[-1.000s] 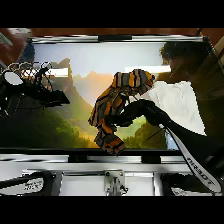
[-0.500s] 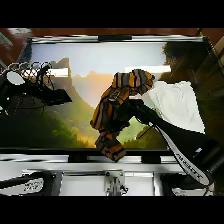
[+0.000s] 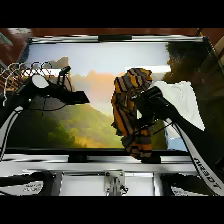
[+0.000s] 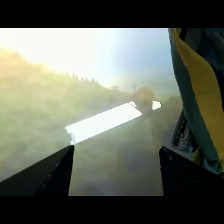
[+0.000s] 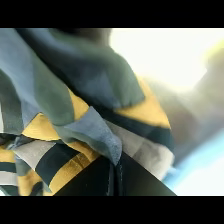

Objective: Fold the shirts.

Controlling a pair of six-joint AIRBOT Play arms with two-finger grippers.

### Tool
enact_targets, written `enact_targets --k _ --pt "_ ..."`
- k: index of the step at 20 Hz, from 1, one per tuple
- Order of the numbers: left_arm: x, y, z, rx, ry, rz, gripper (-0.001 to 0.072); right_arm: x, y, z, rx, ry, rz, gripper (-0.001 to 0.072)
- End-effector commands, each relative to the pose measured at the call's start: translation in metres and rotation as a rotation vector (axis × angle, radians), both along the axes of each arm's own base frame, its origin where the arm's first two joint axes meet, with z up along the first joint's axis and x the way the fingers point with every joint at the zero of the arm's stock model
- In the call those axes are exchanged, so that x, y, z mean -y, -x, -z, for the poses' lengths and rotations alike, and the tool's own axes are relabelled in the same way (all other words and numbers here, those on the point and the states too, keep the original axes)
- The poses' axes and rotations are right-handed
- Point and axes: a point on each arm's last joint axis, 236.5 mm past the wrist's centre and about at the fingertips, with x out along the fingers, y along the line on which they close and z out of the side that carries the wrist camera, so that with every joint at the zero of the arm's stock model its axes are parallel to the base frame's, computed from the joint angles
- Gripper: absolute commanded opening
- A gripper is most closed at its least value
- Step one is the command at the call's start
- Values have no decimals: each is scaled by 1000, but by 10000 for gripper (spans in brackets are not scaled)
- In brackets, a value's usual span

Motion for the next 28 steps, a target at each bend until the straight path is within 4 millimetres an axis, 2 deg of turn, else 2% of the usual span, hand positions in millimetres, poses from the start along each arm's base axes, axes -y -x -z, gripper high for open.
enact_targets --k 1,2,4,6,8,9,10,11,13,15,16,17,18,20,22,25,28 --pt "49 -3 13 -17 93 -8 610 68 -12 -24 49 144 75 53" --pt "56 -3 14 -19 109 -13 610 82 -18 -24 72 157 126 53" --pt "61 -2 14 -7 111 4 610 92 -35 -18 145 95 283 53" --pt "61 2 13 -5 104 34 610 81 -54 -11 205 -57 431 53" --pt "63 2 9 13 101 66 610 61 -65 -10 225 -185 480 55" --pt "63 0 5 22 103 70 610 54 -67 -11 227 -216 464 210" --pt "64 -2 1 29 106 75 610 43 -67 -14 213 -260 455 597" --pt "65 -2 -4 32 110 82 610 29 -69 -22 203 -320 449 643" --pt "59 -6 -15 35 110 95 604 7 -92 -51 283 -438 428 643" --pt "48 -19 -28 65 111 73 600 -19 -131 -88 429 -583 415 643" --pt "41 -29 -35 87 112 54 600 -28 -147 -97 495 -610 404 643" --pt "33 -36 -40 102 112 35 600 -36 -157 -95 521 -614 393 643" --pt "25 -43 -44 106 114 9 600 -42 -162 -84 514 -602 384 643" --pt "9 -50 -44 85 120 -44 600 -47 -165 -49 463 -559 388 650" --pt "3 -46 -41 59 113 -39 600 -47 -168 -24 424 -543 419 651" --pt "2 -43 -39 51 102 -28 600 -38 -195 -9 513 -522 458 651" --pt "-3 -45 -40 53 102 -38 600 -51 -212 6 528 -596 552 651"
